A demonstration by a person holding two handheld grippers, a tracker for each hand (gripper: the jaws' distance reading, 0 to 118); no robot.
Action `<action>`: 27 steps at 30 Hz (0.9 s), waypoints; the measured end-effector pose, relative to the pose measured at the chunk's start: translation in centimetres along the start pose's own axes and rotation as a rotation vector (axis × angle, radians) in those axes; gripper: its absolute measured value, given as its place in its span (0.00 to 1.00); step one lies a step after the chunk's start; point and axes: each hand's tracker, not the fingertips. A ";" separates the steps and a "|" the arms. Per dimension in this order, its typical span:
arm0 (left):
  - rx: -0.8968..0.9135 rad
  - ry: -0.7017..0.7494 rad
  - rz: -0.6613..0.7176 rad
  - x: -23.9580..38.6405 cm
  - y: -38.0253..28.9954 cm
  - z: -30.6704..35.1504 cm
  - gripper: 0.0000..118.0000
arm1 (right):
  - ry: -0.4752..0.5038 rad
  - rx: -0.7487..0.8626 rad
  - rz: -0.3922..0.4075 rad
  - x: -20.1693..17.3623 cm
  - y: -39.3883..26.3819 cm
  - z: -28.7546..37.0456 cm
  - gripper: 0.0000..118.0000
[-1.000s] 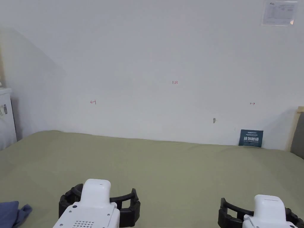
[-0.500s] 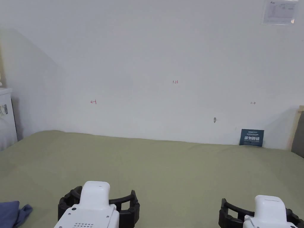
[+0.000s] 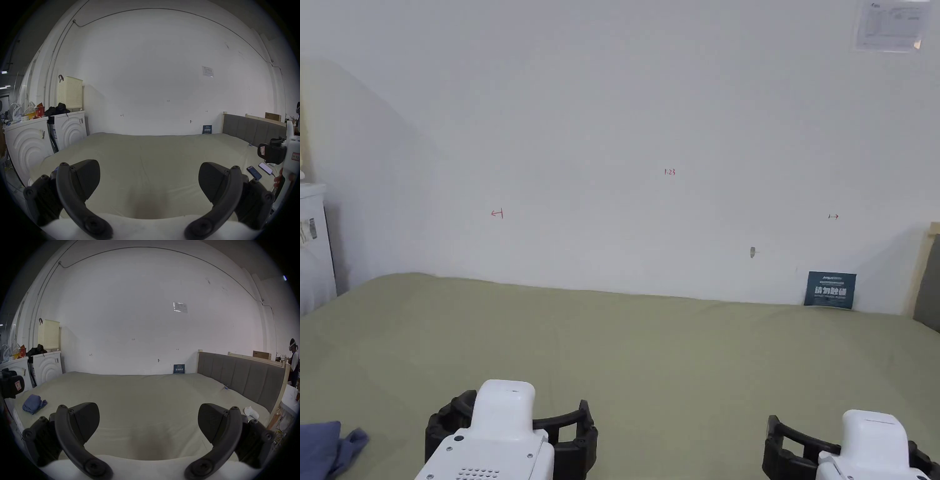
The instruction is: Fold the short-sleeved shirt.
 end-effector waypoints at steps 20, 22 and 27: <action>-0.019 0.008 0.006 0.1 0.1 0.0 1.00 | -0.013 -0.005 0.005 -0.1 0.8 -0.1 1.00; -0.015 0.007 0.014 0.1 0.1 0.0 1.00 | -0.001 -0.013 0.015 0.0 0.8 -0.1 1.00; -0.019 0.008 0.008 0.1 0.2 -0.2 1.00 | 0.042 -0.027 -0.008 0.3 0.9 0.0 1.00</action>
